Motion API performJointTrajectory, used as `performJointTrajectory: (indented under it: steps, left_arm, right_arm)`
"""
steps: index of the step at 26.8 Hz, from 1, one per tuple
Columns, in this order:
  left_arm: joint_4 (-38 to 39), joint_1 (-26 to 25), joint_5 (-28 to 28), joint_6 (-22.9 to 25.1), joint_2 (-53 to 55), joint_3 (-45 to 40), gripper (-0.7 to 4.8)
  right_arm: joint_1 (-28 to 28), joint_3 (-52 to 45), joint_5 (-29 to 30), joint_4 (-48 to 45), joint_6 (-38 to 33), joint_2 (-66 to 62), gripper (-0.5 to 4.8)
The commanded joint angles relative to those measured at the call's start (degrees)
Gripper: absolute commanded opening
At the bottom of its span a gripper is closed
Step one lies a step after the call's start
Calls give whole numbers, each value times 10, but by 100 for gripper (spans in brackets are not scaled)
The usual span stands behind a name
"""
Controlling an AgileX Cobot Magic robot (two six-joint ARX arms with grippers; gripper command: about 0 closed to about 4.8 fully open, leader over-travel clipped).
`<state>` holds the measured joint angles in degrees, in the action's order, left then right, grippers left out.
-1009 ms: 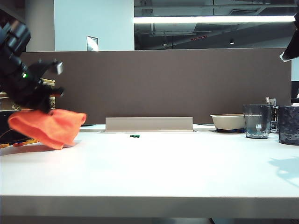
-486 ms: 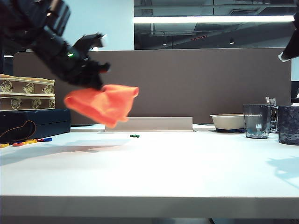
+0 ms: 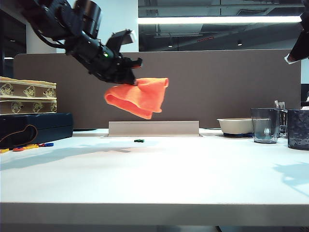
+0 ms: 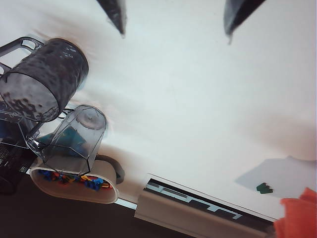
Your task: Use an orange cloth to wipe the letter magnets on the table away for a distance.
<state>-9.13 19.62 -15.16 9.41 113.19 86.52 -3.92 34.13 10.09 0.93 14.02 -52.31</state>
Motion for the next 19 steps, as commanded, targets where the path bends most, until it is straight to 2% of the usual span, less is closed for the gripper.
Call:
performJointTrajectory:
  steps: [1, 15, 19]
  left_arm:
    - [-4, 7, -17, 0, 27, 31, -6]
    - [-24, 31, -43, -1, 191, 184, -6]
    - [-37, 32, -43, -15, 253, 239, -6]
  right_arm:
    - [0, 2, -1, -7, 0, 1, 243]
    - [-3, 3, 3, 4, -5, 15, 243]
    - [-5, 3, 3, 16, -6, 28, 243]
